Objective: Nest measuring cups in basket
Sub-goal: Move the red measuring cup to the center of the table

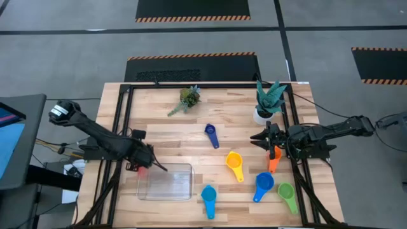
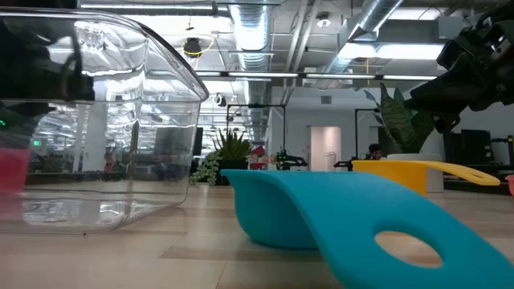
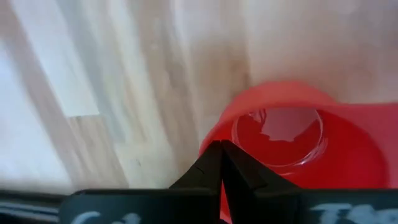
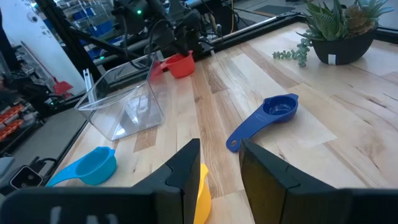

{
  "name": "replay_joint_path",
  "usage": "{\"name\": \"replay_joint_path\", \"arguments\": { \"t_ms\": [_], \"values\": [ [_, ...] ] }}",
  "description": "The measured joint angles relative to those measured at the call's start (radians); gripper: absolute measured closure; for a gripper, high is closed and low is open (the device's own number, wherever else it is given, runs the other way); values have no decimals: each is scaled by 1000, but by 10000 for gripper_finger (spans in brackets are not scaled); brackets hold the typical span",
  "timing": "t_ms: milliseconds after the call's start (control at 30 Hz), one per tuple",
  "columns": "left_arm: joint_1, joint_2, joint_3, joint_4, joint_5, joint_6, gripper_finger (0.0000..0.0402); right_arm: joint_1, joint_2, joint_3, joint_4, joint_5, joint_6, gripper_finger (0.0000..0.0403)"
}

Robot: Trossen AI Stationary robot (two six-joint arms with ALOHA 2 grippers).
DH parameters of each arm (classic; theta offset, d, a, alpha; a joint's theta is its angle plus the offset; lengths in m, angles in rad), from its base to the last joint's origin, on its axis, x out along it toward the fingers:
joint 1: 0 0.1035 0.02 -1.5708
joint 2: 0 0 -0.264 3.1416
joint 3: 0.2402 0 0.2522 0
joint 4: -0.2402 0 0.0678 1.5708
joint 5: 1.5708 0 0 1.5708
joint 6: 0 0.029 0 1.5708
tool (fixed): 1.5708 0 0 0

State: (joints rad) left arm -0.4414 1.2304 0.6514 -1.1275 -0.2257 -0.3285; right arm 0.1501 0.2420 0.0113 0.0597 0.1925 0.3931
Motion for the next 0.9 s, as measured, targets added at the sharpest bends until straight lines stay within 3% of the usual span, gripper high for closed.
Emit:
{"name": "replay_joint_path", "arguments": {
  "t_ms": [367,500,633,767,900],
  "values": [
    [82,0,82,-29,-153,-24,401,0,0,2,-19,0,0,266],
    [82,0,167,-62,-142,52,401,0,0,2,-20,0,0,267],
    [82,0,224,-122,-155,10,401,0,0,2,-22,0,0,266],
    [91,2,234,-9,-293,-31,402,0,0,2,-22,0,0,266],
    [154,50,235,231,-311,-39,401,0,0,2,-22,0,0,266]
  ]
}}
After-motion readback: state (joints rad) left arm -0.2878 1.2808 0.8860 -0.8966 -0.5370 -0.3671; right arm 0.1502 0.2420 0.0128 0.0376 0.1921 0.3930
